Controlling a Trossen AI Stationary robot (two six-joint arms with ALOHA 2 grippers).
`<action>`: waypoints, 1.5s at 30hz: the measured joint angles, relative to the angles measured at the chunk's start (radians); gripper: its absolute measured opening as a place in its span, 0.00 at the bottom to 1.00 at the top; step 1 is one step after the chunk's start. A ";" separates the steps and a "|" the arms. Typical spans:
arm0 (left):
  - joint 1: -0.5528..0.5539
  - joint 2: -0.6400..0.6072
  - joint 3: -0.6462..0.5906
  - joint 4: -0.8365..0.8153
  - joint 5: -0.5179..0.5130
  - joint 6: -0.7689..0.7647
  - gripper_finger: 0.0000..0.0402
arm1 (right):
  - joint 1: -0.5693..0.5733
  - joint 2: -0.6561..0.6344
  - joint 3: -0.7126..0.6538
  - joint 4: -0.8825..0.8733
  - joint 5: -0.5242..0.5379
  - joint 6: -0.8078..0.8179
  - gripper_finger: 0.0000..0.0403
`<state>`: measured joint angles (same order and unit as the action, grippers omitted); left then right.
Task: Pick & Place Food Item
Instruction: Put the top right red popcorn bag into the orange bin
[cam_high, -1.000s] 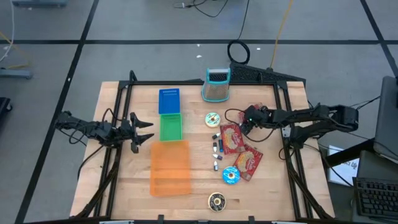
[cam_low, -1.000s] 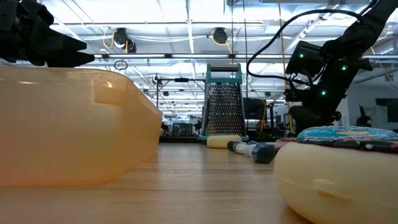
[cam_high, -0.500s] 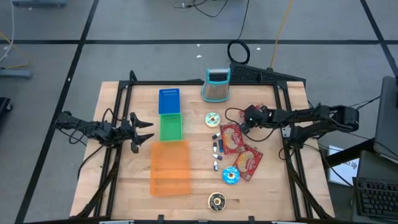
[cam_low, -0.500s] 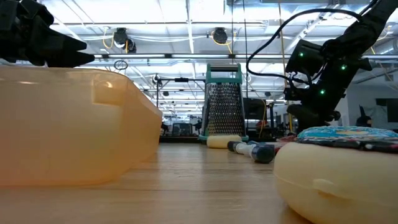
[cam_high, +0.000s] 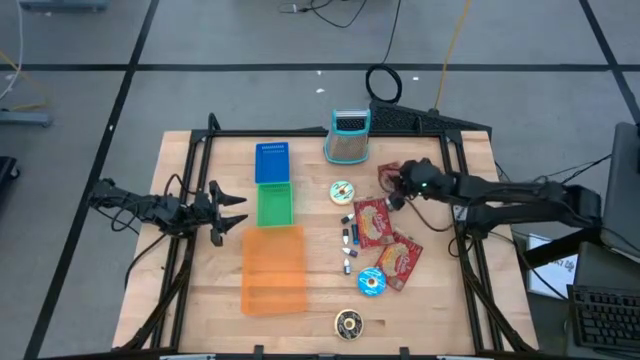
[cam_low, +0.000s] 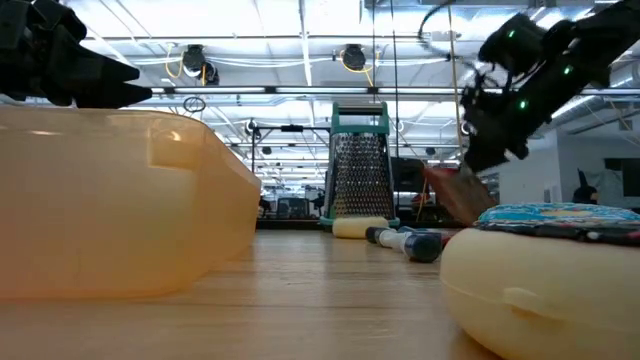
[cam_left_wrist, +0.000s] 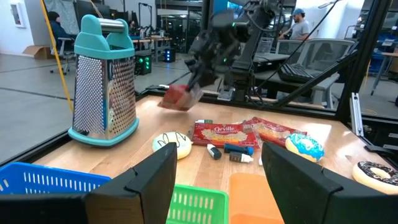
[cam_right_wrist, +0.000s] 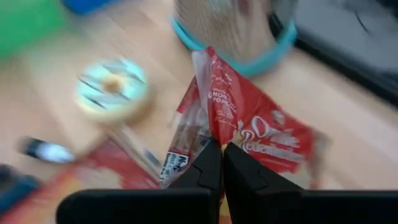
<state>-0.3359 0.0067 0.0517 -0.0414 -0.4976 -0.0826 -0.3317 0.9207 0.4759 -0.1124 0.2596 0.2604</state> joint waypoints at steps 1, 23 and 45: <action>0.000 0.000 0.000 0.000 0.000 0.000 0.59 | 0.000 -0.030 0.000 0.016 -0.027 -0.017 0.00; 0.000 0.000 0.000 0.000 0.000 0.000 0.59 | 0.079 -0.222 0.000 0.317 -0.664 -0.067 0.00; 0.000 0.000 0.000 0.412 0.000 0.002 0.59 | 0.436 -0.217 0.000 0.546 -0.813 -0.064 0.00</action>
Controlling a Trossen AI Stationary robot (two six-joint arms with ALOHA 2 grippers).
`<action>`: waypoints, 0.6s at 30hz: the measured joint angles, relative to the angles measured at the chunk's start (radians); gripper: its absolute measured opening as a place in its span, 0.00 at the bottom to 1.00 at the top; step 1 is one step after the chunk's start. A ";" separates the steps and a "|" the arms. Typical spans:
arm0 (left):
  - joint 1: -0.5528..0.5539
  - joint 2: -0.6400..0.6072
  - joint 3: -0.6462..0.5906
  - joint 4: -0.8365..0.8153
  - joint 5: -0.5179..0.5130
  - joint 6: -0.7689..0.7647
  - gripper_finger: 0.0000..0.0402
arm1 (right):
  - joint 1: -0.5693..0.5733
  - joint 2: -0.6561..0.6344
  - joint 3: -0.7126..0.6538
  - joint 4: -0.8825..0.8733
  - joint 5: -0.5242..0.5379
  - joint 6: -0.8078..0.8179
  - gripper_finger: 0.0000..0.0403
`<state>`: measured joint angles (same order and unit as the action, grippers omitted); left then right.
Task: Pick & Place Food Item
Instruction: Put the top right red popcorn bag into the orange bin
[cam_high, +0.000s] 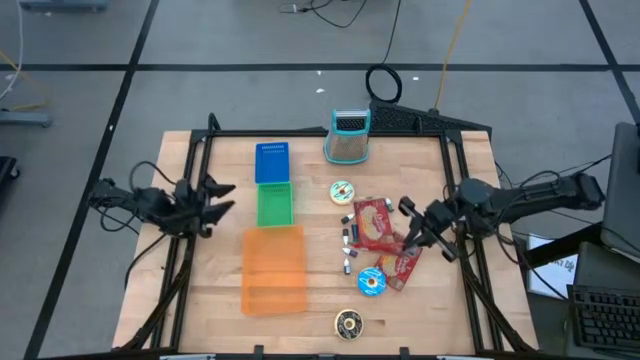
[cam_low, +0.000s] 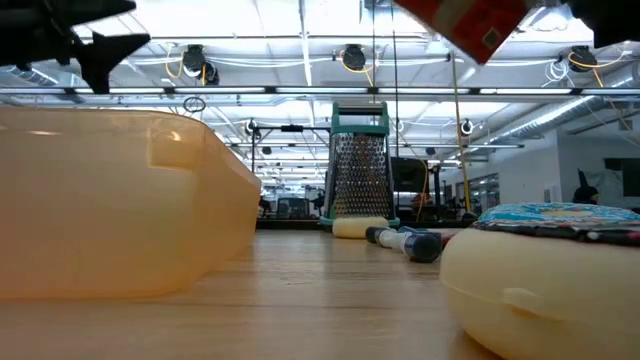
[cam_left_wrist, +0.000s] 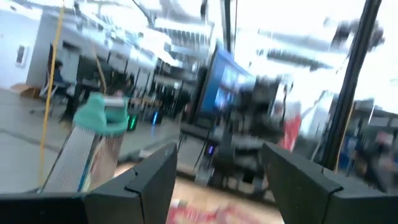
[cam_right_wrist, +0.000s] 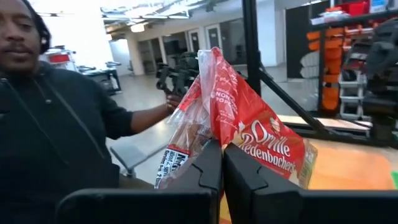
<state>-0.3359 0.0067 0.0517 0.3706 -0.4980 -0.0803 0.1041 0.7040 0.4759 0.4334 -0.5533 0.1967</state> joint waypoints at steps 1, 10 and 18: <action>0.000 0.000 0.000 0.026 -0.001 -0.001 0.59 | 0.006 0.001 0.000 0.006 0.002 0.000 0.00; 0.000 0.000 0.000 0.042 -0.015 0.005 0.59 | 0.029 0.054 0.001 0.012 0.058 -0.011 0.00; 0.000 0.091 0.000 0.112 0.110 -0.021 0.59 | 0.029 0.189 0.001 0.067 0.058 -0.030 0.00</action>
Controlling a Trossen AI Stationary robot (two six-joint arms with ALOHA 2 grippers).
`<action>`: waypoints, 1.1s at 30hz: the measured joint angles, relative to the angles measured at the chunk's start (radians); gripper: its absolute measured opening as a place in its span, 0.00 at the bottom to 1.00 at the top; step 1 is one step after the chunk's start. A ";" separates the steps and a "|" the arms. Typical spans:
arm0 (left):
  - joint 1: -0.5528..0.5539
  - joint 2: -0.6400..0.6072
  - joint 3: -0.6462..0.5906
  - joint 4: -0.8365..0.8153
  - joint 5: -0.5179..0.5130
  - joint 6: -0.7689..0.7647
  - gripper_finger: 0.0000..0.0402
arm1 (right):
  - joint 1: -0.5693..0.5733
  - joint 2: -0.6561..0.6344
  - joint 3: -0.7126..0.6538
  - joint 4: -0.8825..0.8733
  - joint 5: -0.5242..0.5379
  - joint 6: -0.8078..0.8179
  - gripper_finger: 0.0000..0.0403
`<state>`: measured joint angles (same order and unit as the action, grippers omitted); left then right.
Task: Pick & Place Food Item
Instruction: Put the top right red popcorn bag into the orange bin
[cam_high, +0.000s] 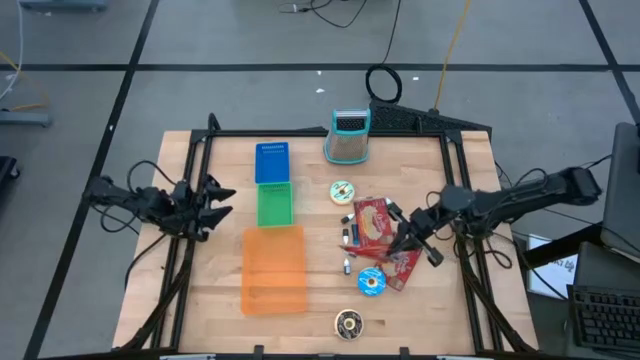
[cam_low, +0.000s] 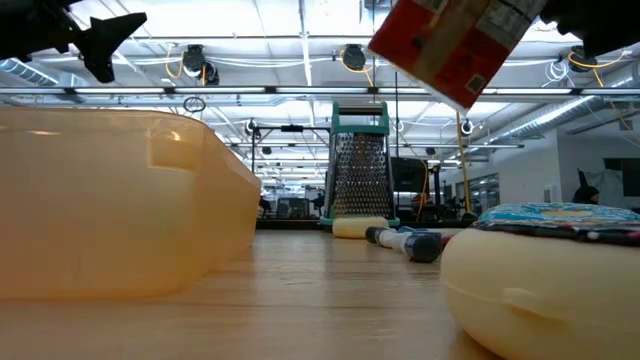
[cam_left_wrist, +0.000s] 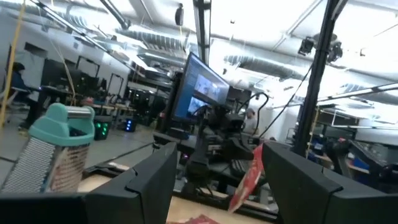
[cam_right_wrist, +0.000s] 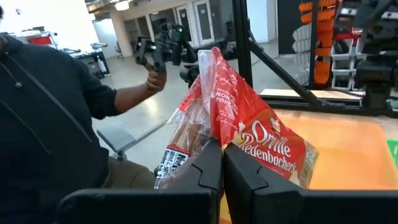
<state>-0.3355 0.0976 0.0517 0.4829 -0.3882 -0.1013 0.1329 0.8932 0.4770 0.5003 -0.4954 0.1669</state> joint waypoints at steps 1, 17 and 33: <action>0.000 0.036 0.000 0.037 0.000 -0.004 0.59 | 0.000 0.022 0.000 0.021 -0.002 0.000 0.00; 0.056 1.010 0.314 0.450 -0.002 0.099 0.59 | -0.039 0.160 0.000 0.131 -0.004 0.003 0.00; 0.086 1.551 0.970 0.091 0.306 0.176 0.59 | -0.042 0.160 0.000 0.147 -0.001 0.002 0.00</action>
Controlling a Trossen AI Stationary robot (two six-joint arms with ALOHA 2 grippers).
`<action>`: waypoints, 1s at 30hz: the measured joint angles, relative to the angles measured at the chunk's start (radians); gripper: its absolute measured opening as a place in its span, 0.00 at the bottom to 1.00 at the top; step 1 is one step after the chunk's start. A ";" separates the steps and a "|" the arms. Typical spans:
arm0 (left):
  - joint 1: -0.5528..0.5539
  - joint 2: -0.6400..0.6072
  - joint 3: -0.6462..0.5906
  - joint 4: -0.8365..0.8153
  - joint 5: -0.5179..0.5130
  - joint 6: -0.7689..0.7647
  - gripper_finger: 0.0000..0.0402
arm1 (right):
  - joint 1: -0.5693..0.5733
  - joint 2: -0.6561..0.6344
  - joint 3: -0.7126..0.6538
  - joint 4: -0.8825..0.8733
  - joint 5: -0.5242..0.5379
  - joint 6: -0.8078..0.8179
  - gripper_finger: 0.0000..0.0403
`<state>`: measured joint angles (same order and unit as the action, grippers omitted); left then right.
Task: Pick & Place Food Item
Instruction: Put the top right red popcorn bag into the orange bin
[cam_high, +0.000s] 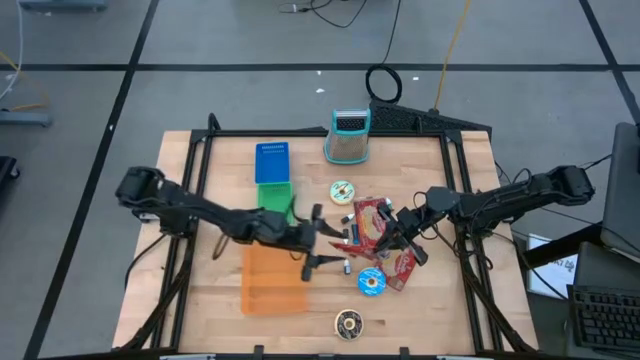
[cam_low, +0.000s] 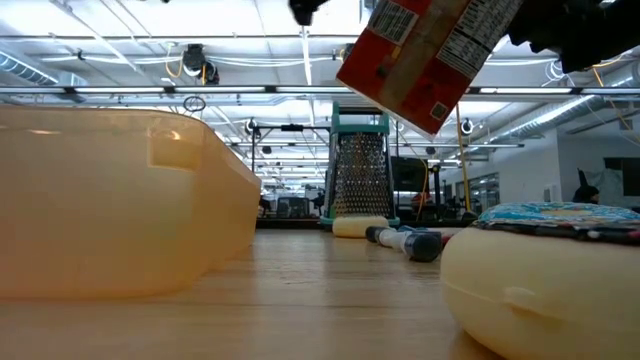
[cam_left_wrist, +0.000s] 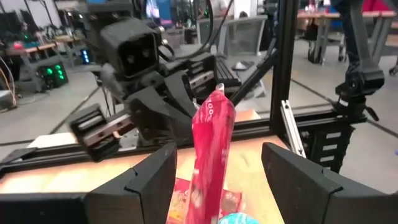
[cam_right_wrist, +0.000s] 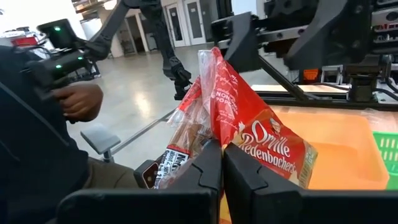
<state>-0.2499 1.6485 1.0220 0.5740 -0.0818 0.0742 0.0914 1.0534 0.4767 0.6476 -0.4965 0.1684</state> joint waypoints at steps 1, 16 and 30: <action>0.003 0.018 0.028 -0.012 0.005 0.000 0.59 | 0.000 0.000 0.000 0.000 0.000 0.000 0.00; 0.039 0.194 0.250 -0.092 0.073 -0.032 0.59 | 0.000 0.000 0.000 0.030 0.003 0.017 0.00; 0.058 0.189 0.254 -0.106 0.136 -0.076 0.26 | 0.001 0.000 0.000 0.019 0.004 0.030 0.00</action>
<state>-0.1916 1.8374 1.2755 0.4676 0.0543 -0.0018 0.0925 1.0534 0.4767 0.6667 -0.4927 0.1982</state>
